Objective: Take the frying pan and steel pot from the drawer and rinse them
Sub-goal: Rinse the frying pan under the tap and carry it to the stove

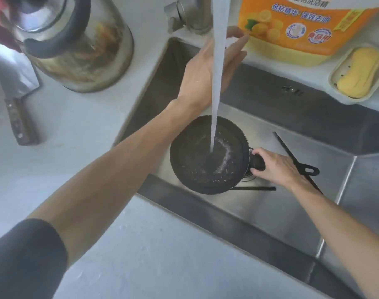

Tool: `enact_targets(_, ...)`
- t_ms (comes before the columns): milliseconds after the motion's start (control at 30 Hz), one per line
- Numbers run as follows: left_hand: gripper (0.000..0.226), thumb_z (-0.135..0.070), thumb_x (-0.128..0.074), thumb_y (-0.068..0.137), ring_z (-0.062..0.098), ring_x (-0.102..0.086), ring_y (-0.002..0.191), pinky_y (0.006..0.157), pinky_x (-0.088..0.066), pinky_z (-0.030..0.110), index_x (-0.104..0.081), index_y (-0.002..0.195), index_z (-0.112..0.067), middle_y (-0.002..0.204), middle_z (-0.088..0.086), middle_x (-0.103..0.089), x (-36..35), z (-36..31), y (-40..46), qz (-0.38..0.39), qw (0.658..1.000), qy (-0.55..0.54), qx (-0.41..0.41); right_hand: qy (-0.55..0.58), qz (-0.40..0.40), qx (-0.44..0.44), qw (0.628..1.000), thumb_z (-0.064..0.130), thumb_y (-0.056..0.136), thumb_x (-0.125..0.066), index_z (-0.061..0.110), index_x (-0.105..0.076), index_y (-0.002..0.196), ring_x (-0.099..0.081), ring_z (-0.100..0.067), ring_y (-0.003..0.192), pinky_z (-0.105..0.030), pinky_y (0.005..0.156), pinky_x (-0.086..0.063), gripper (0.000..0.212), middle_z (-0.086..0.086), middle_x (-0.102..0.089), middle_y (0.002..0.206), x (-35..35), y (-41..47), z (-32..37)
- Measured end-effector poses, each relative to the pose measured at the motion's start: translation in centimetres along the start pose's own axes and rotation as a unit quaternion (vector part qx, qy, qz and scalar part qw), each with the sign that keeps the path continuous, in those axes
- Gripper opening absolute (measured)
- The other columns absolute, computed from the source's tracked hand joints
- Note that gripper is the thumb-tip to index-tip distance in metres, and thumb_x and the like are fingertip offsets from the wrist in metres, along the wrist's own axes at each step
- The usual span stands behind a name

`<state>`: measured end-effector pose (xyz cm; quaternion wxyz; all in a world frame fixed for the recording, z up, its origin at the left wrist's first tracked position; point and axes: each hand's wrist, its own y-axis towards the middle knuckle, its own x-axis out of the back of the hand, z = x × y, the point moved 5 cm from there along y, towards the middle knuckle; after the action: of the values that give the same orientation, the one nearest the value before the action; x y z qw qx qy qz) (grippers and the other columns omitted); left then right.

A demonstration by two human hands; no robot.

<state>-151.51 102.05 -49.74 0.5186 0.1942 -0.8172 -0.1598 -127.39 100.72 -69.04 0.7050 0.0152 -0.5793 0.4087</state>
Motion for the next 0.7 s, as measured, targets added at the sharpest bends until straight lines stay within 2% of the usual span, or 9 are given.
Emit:
enact_targets(67,0.032,-0.024,-0.049,0.095,0.014,-0.055,0.111,0.091,-0.050,0.030,-0.061,0.124,-0.017,0.124,0.007,-0.057,1.9,0.0,-0.7,-0.113,0.991,-0.044,0.057,0.001,0.006,-0.003,1.000,0.041,0.075,-0.066,0.030,-0.048,0.117,-0.064,-0.024,0.094,-0.031,0.073,-0.042,0.047,0.005,-0.067,0.109,-0.1,0.2,-0.1)
enact_targets(167,0.049,-0.010,-0.048,0.094,0.035,-0.031,0.136,0.113,-0.020,0.019,-0.035,0.137,0.010,0.142,0.032,-0.034,5.1,3.4,-2.2,-0.239,0.953,-0.063,0.174,0.009,0.014,0.003,1.000,0.041,0.075,-0.067,0.029,-0.048,0.116,-0.064,-0.023,0.095,-0.032,0.075,-0.042,0.046,0.006,-0.067,0.109,0.0,0.3,-0.2)
enact_targets(267,0.061,-0.029,-0.035,0.101,0.040,-0.018,0.142,0.121,-0.010,0.042,-0.021,0.142,0.014,0.150,0.032,-0.021,3.9,5.9,-1.2,-0.115,0.949,-0.176,0.234,0.008,0.008,0.004,1.000,0.042,0.075,-0.067,0.029,-0.048,0.115,-0.064,-0.023,0.094,-0.031,0.073,-0.040,0.046,0.005,-0.067,0.108,0.0,0.2,-0.2)
enact_targets(333,0.046,-0.030,-0.032,0.101,0.032,-0.030,0.137,0.114,-0.019,0.056,-0.038,0.134,0.003,0.144,0.011,-0.041,2.9,5.0,0.4,-0.052,0.967,-0.184,0.170,0.002,0.001,0.000,1.000,0.042,0.074,-0.067,0.029,-0.048,0.116,-0.065,-0.024,0.095,-0.031,0.073,-0.040,0.047,0.004,-0.067,0.110,-0.1,0.1,-0.2)
enact_targets(400,0.025,-0.015,-0.034,0.100,0.034,-0.044,0.121,0.105,-0.029,0.060,-0.050,0.114,-0.004,0.116,-0.002,-0.054,2.7,4.2,1.1,-0.069,0.978,-0.141,0.136,0.002,0.004,0.001,1.000,0.042,0.074,-0.067,0.029,-0.048,0.116,-0.065,-0.024,0.096,-0.032,0.075,-0.042,0.048,0.003,-0.067,0.111,-0.1,0.2,-0.2)
enact_targets(467,0.027,-0.017,-0.040,0.099,0.043,-0.049,0.109,0.097,-0.040,0.050,-0.052,0.106,0.005,0.104,0.017,-0.057,2.4,4.6,1.2,-0.067,0.978,-0.130,0.151,0.002,0.014,0.002,1.000,0.042,0.074,-0.066,0.029,-0.048,0.116,-0.064,-0.024,0.094,-0.032,0.074,-0.041,0.048,0.002,-0.067,0.110,-0.1,0.3,-0.2)
enact_targets(567,0.038,-0.029,-0.042,0.098,0.026,-0.054,0.102,0.084,-0.034,0.015,-0.051,0.120,0.001,0.113,0.016,-0.059,2.1,4.8,1.4,-0.006,0.985,-0.094,0.142,-0.021,0.015,-0.003,1.000,0.043,0.074,-0.065,0.028,-0.048,0.118,-0.065,-0.025,0.092,-0.031,0.072,-0.041,0.049,0.001,-0.069,0.106,-0.3,0.6,-0.1)
enact_targets(633,0.039,-0.027,-0.039,0.099,0.021,-0.052,0.104,0.085,-0.031,0.013,-0.049,0.125,0.000,0.117,0.011,-0.056,2.8,4.1,1.6,0.007,0.989,-0.095,0.114,-0.041,0.009,-0.007,0.999,0.043,0.074,-0.064,0.027,-0.049,0.119,-0.065,-0.026,0.092,-0.032,0.071,-0.042,0.049,-0.001,-0.070,0.105,-0.5,0.6,0.2)
enact_targets(700,0.046,-0.023,-0.037,0.100,0.017,-0.045,0.118,0.100,-0.028,0.014,-0.037,0.136,0.006,0.132,0.009,-0.045,3.0,4.0,0.7,0.017,0.988,-0.126,0.087,-0.041,0.009,-0.012,0.999,0.041,0.075,-0.064,0.025,-0.050,0.119,-0.065,-0.027,0.094,-0.032,0.070,-0.040,0.049,-0.003,-0.069,0.105,-0.4,0.5,0.3)
